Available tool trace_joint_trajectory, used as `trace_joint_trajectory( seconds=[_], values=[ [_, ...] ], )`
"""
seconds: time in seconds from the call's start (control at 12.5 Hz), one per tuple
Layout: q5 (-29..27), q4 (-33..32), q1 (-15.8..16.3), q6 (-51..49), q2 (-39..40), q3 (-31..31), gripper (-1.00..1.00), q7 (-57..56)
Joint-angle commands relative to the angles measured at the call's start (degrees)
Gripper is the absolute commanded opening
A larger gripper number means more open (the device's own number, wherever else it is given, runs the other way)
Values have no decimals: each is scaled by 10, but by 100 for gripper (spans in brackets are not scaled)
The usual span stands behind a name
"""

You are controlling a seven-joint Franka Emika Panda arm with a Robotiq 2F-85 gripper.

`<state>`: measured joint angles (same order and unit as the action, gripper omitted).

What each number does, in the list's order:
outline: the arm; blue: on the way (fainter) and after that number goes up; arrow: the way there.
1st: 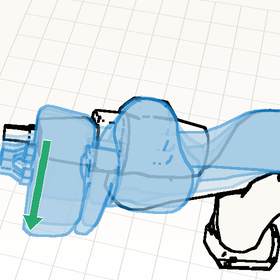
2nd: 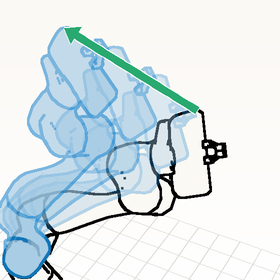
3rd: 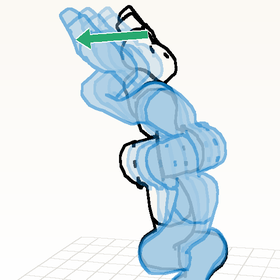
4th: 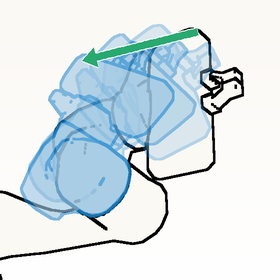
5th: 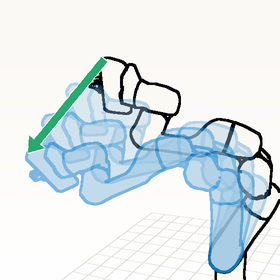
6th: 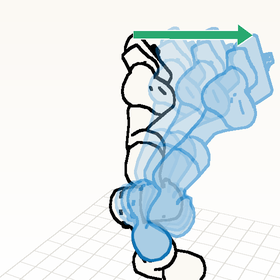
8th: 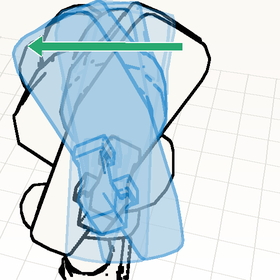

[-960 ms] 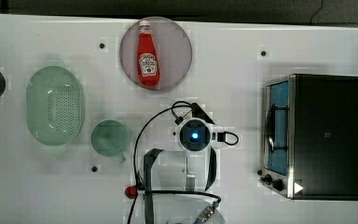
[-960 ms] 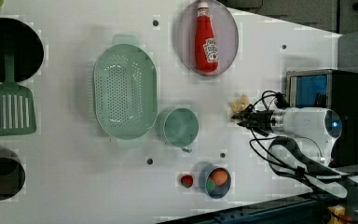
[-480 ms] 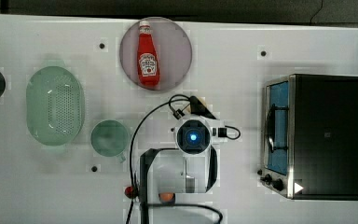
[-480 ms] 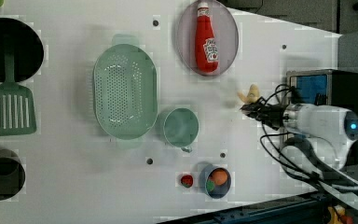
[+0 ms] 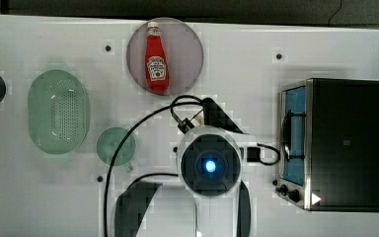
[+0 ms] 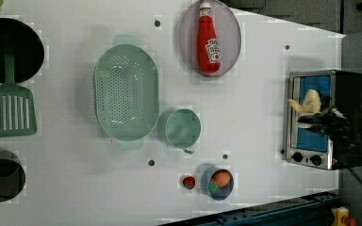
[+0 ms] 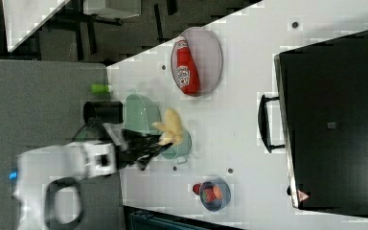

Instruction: Pick Banana and place it in mug.

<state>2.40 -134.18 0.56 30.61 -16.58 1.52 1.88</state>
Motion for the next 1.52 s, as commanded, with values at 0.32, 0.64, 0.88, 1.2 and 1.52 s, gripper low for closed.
trace_joint_trajectory(
  seconds=[0.32, 0.64, 0.88, 1.2, 1.52],
  values=[
    [-23, 129, 29, -186, 13, -121, -53, 134],
    [-92, 127, 35, -151, 52, -203, -53, 272],
    [-92, 103, 35, -62, 99, -241, -53, 340],
    [-47, 32, 35, 82, 153, -255, -53, 364],
    [-26, -23, 36, 184, 192, -259, -53, 427]
  ],
)
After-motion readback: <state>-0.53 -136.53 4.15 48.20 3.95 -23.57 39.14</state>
